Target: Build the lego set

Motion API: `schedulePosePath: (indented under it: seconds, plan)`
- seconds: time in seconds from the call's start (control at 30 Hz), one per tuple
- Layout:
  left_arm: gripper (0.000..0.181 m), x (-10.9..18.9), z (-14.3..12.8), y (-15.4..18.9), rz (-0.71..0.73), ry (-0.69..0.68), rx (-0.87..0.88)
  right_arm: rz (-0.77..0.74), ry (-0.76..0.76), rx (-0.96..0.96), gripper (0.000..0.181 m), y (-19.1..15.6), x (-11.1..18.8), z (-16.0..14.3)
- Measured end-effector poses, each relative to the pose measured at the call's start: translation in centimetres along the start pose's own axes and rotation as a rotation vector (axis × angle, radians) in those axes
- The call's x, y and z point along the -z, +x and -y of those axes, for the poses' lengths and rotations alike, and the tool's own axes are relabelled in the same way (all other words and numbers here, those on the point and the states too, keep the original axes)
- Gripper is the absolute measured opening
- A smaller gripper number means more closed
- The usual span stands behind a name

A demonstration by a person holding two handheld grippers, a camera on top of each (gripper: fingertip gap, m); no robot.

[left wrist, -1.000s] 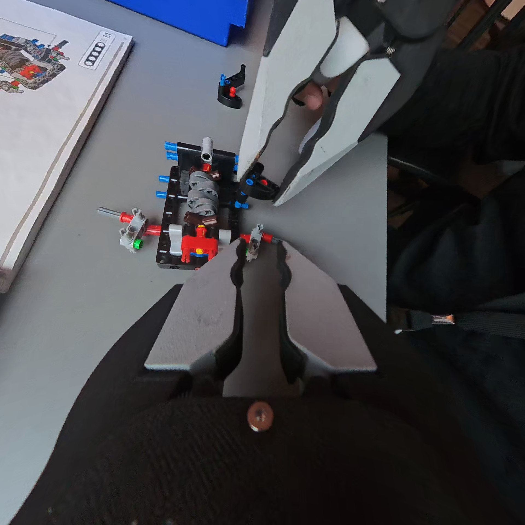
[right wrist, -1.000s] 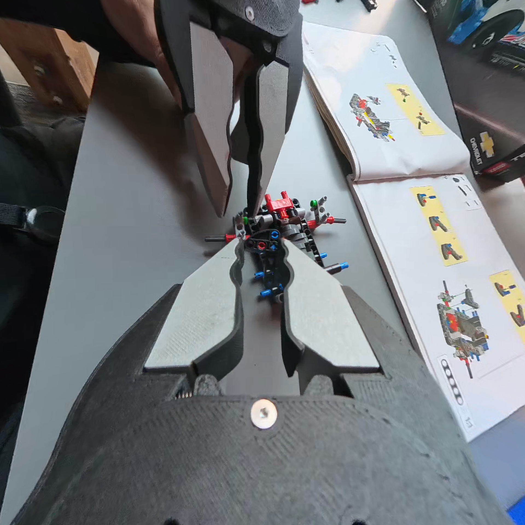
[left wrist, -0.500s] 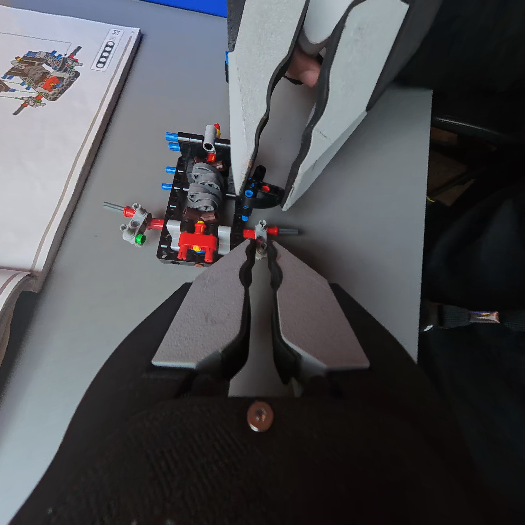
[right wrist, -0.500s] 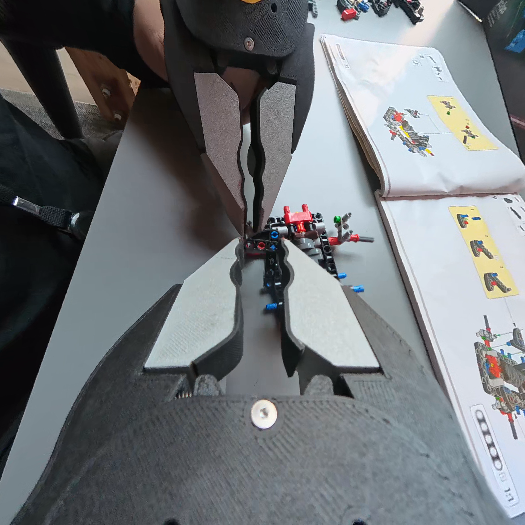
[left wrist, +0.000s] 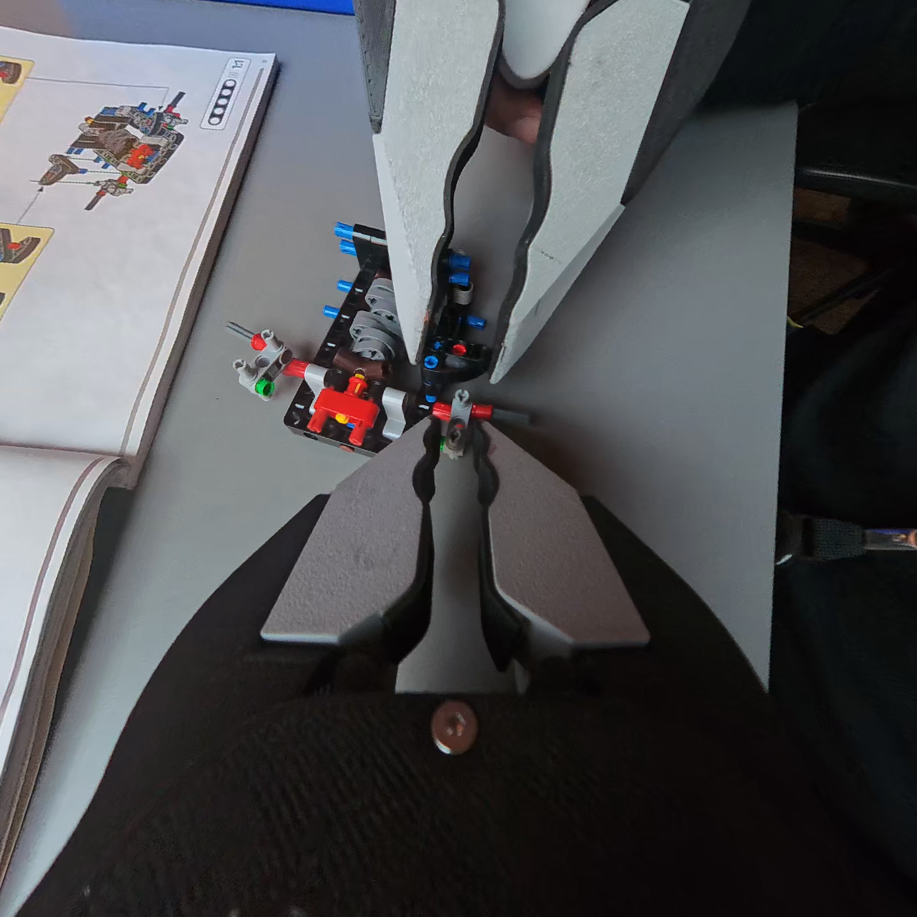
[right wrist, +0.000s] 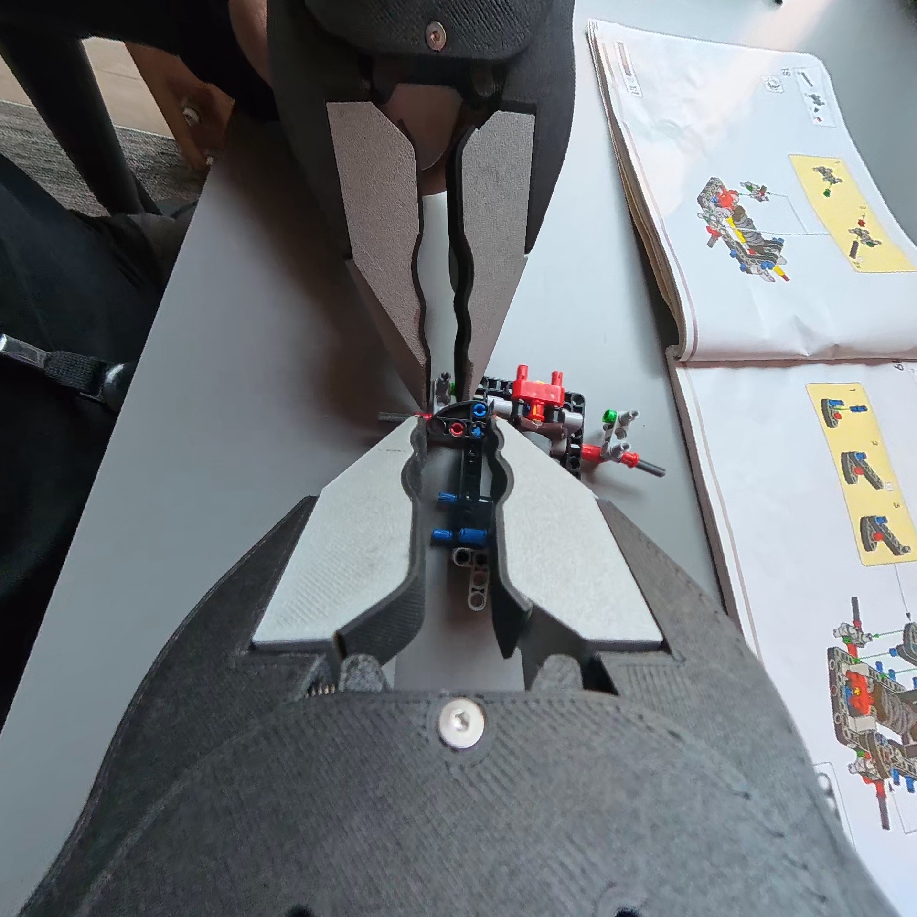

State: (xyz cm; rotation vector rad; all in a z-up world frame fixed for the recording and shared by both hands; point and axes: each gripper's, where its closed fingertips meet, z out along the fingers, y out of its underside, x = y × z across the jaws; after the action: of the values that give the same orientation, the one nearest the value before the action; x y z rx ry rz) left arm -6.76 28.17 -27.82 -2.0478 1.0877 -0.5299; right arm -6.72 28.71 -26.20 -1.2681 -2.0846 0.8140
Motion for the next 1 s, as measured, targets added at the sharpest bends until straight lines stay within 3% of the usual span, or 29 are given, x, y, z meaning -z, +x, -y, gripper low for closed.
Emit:
schedulePosePath:
  seconds: [0.37,0.77,0.9,1.0]
  plan:
    - [0.012,0.8,-0.8,-1.0,-0.001,-0.016,-0.049,-0.012,-0.016,-0.044,0.021,0.3,-0.4,-0.3]
    - [0.005,0.8,-1.2,-1.2,-0.049,-0.099,-0.253,-0.01,0.011,-0.06,0.021,0.4,0.1,-0.6]
    - [0.014,1.1,-0.7,-1.5,-0.067,-0.098,-0.253,-0.016,0.006,-0.064,0.021,0.5,0.2,-0.8]
    - [0.015,1.1,-0.9,-2.7,-0.002,-0.103,-0.258,-0.012,0.001,-0.07,0.021,0.5,0.3,-1.1]
